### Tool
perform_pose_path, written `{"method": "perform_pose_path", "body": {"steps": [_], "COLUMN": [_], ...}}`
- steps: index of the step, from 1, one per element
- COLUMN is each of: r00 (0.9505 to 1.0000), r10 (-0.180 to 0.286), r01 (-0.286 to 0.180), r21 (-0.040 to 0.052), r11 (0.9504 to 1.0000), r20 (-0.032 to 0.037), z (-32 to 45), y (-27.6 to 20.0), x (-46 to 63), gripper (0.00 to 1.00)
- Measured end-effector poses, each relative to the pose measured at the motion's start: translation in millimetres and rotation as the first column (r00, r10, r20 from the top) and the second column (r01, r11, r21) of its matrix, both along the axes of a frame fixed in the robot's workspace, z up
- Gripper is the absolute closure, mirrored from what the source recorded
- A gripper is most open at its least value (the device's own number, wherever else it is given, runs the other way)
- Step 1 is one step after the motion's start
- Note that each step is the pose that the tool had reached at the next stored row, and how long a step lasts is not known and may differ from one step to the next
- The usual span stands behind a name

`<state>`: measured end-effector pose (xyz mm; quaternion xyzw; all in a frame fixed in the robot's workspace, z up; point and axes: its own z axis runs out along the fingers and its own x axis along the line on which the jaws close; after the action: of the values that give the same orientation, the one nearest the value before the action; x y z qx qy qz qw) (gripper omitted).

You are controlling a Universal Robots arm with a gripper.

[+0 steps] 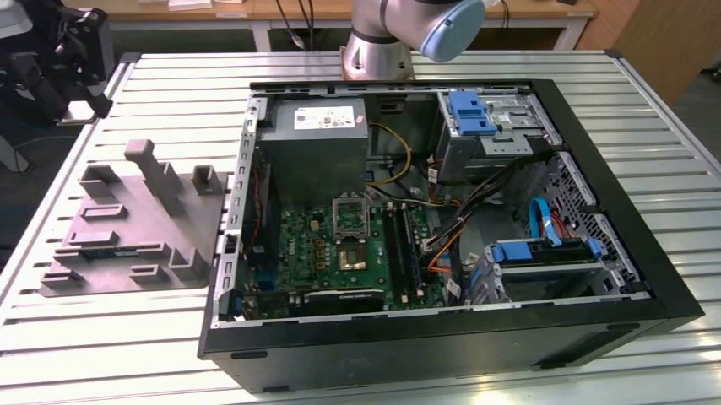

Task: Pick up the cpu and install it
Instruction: 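Pick up the cpu and move it towards the insertion slot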

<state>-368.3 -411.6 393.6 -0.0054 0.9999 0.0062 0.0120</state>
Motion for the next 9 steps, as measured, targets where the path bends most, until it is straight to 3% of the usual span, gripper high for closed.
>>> {"method": "perform_pose_path", "body": {"steps": [9], "r00": [1.0], "r10": [0.0], "r01": [0.0], "r21": [-0.0001], "r11": [1.0], "r20": [-0.0001], "z": [0.1], "y": [0.0], "x": [3.5], "gripper": [0.53]}}
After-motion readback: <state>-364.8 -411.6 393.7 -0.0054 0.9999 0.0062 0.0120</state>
